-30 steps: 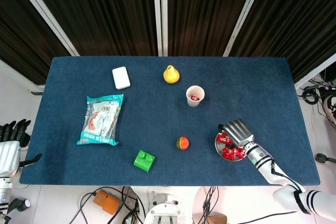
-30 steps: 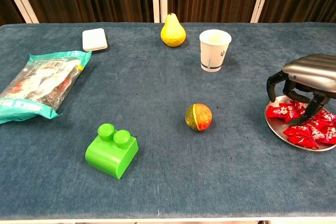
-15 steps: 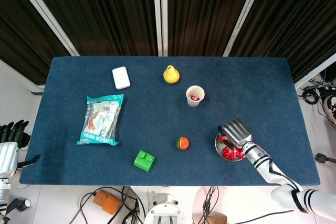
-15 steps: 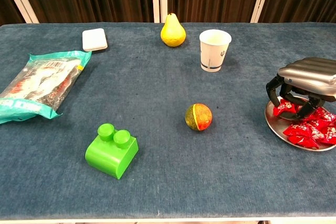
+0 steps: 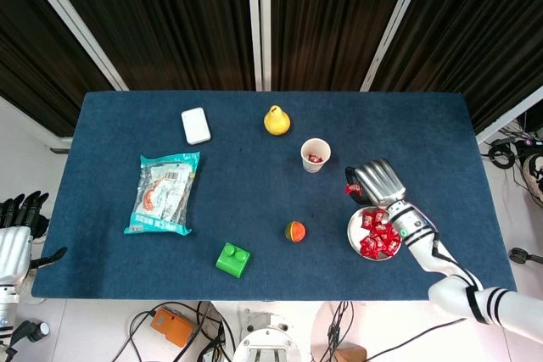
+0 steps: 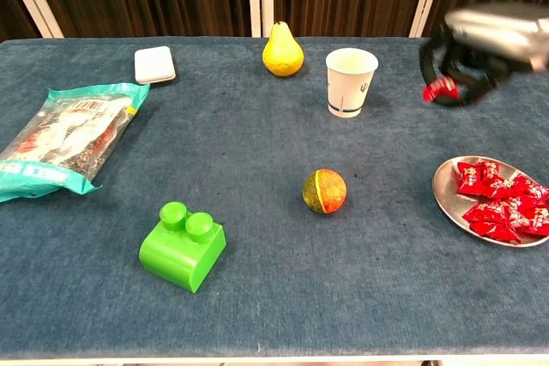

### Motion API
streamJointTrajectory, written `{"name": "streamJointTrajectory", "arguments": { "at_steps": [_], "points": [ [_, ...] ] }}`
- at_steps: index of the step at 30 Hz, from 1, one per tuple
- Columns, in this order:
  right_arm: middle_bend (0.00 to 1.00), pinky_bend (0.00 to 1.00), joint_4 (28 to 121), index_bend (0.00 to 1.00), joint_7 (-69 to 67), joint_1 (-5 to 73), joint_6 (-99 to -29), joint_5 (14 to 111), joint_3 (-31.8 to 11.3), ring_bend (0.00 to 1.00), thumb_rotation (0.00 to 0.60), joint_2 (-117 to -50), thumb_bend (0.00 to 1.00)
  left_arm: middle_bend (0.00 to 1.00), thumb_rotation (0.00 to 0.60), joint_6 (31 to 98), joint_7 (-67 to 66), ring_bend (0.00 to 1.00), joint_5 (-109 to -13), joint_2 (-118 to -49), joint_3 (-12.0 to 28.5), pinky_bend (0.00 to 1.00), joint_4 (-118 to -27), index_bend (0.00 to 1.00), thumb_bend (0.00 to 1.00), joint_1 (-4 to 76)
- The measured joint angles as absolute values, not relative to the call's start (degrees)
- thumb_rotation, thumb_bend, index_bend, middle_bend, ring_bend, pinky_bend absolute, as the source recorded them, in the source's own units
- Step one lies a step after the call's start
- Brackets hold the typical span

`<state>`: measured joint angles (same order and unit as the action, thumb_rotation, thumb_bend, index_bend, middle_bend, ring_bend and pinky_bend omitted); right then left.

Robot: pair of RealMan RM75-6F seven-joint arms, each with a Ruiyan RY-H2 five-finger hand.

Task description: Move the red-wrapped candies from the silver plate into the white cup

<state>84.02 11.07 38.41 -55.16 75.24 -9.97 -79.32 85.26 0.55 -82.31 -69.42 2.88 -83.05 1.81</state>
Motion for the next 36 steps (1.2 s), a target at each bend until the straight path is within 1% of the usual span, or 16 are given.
{"name": "streamJointTrajectory", "arguments": {
  "at_steps": [4,7,13,19,28,31,34,36],
  "points": [
    [0.90,1.00,81.4,0.69,12.4,43.0,-51.7,69.2,-14.3,1.00,0.600,-81.5,0.56,0.05,0.600,85.1,0.2,0.00,-82.1,-69.3,2.9,0.00,-83.4,0.08,0.00,1.8],
    [0.90,1.00,78.2,0.67,14.4,46.4,-48.8,64.2,-16.5,1.00,0.600,-83.9,0.56,0.06,0.600,84.9,0.0,0.00,-81.9,-69.2,2.8,0.00,-83.6,0.08,0.00,1.8],
    [0.90,1.00,70.8,0.65,18.0,52.1,-44.4,55.8,-18.8,1.00,0.600,-89.4,0.56,0.05,0.600,85.0,-0.2,0.00,-81.4,-68.9,2.7,0.00,-83.7,0.08,0.00,1.4],
    [0.90,1.00,67.4,0.57,19.6,55.3,-42.0,52.0,-19.3,1.00,0.600,-91.9,0.56,0.06,0.600,85.2,-0.1,0.00,-81.3,-68.6,2.7,0.00,-83.8,0.08,0.00,1.2],
    [0.90,1.00,67.6,0.46,20.4,56.0,-42.3,50.4,-18.1,1.00,0.600,-91.5,0.54,0.05,0.600,84.9,0.2,0.00,-81.2,-69.0,2.7,0.00,-83.3,0.08,0.00,1.2],
    [0.90,1.00,68.1,0.43,20.4,55.9,-42.6,50.2,-17.6,1.00,0.600,-91.1,0.49,0.06,0.600,84.9,0.3,0.00,-81.4,-69.1,2.7,0.00,-83.1,0.08,0.00,1.3],
    [0.90,1.00,68.5,0.41,20.5,56.0,-42.8,49.9,-17.3,1.00,0.600,-90.8,0.41,0.05,0.600,85.0,0.4,0.00,-81.4,-69.2,2.7,0.00,-83.1,0.08,0.00,1.3],
    [0.90,1.00,68.5,0.40,20.6,56.1,-43.0,49.7,-17.2,1.00,0.600,-90.8,0.33,0.05,0.600,85.0,0.3,0.00,-81.4,-69.2,2.7,0.00,-83.1,0.08,0.00,1.2]
  ]
}}
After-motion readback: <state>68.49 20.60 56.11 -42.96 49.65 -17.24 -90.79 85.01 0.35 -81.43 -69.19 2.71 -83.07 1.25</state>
